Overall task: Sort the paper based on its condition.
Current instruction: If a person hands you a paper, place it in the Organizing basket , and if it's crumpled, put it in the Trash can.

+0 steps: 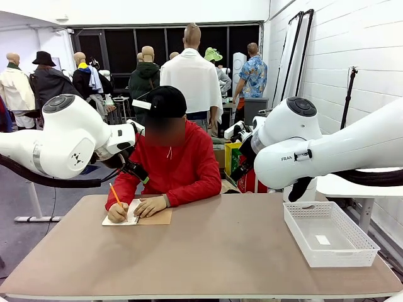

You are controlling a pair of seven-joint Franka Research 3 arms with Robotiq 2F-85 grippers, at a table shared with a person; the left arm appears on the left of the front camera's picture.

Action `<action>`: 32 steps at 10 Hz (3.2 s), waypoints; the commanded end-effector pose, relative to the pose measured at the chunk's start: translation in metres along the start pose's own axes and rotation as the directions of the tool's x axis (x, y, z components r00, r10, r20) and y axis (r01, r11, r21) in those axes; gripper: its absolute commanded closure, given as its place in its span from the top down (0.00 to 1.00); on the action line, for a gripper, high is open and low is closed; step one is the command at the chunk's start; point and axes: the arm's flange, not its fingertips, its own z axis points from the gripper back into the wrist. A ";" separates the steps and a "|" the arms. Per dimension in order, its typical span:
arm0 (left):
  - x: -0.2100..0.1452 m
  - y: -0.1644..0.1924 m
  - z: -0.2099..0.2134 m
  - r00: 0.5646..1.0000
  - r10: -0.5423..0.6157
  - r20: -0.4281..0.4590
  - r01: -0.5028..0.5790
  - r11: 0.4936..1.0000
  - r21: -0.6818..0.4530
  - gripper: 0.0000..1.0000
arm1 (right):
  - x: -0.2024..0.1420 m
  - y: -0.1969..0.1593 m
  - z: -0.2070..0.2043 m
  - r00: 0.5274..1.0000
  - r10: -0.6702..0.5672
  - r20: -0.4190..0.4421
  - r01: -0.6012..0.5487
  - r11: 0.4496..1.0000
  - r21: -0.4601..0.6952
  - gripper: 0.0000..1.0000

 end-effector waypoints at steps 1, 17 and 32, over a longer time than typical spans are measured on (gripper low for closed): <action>0.000 0.000 0.000 1.000 0.000 0.000 0.000 1.000 -0.004 1.00 | 0.000 0.000 0.000 1.000 0.000 0.001 0.000 1.000 0.000 1.00; 0.000 0.000 0.000 1.000 0.000 0.000 0.000 1.000 -0.004 1.00 | 0.000 0.000 0.000 1.000 0.000 0.001 0.000 1.000 0.000 1.00; 0.000 0.000 0.000 1.000 0.000 0.000 0.000 1.000 -0.004 1.00 | 0.000 0.000 0.000 1.000 0.000 0.001 0.000 1.000 0.000 1.00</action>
